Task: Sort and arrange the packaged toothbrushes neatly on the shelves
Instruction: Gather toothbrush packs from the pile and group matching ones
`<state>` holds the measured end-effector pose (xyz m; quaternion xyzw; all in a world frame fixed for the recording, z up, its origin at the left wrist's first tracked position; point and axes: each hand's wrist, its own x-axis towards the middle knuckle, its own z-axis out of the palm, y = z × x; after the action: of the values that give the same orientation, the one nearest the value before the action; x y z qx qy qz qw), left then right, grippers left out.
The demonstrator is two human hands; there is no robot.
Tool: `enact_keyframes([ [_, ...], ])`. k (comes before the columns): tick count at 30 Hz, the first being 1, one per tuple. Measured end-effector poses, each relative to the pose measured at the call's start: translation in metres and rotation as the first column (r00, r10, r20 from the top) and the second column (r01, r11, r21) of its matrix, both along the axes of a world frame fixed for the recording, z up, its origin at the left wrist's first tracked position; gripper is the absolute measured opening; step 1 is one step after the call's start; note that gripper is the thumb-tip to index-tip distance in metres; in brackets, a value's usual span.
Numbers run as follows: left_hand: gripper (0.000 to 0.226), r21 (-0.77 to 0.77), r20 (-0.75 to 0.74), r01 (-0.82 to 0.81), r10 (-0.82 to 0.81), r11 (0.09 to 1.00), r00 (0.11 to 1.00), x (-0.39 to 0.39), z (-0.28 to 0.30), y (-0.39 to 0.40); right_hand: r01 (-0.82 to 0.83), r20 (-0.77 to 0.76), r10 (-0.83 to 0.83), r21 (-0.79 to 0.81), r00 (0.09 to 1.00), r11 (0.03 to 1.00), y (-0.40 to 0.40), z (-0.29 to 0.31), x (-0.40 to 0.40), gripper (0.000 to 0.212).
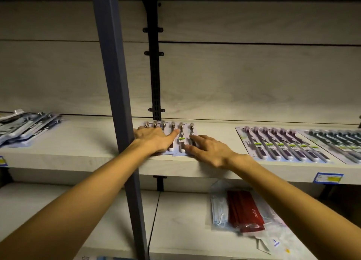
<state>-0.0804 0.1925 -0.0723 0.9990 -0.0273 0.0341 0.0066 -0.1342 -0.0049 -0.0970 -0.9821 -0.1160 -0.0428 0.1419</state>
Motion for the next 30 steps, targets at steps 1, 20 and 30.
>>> enact_keyframes([
  [1,0.095,-0.031,0.015,0.037,-0.037,0.999,0.999,0.001,-0.001,0.0,0.015,0.004,-0.015,-0.001,1.0,1.0,-0.002,0.0,0.0,0.077],
  [20,0.099,-0.003,0.025,0.548,-0.548,0.837,0.836,-0.01,-0.022,-0.044,0.138,0.078,-0.137,-0.004,0.988,0.99,-0.063,0.003,-0.023,0.048],
  [30,0.103,-0.05,0.013,0.564,-0.565,0.824,0.825,-0.029,-0.029,-0.058,0.211,0.147,-0.205,-0.023,0.968,0.977,-0.064,-0.005,-0.039,0.045],
])
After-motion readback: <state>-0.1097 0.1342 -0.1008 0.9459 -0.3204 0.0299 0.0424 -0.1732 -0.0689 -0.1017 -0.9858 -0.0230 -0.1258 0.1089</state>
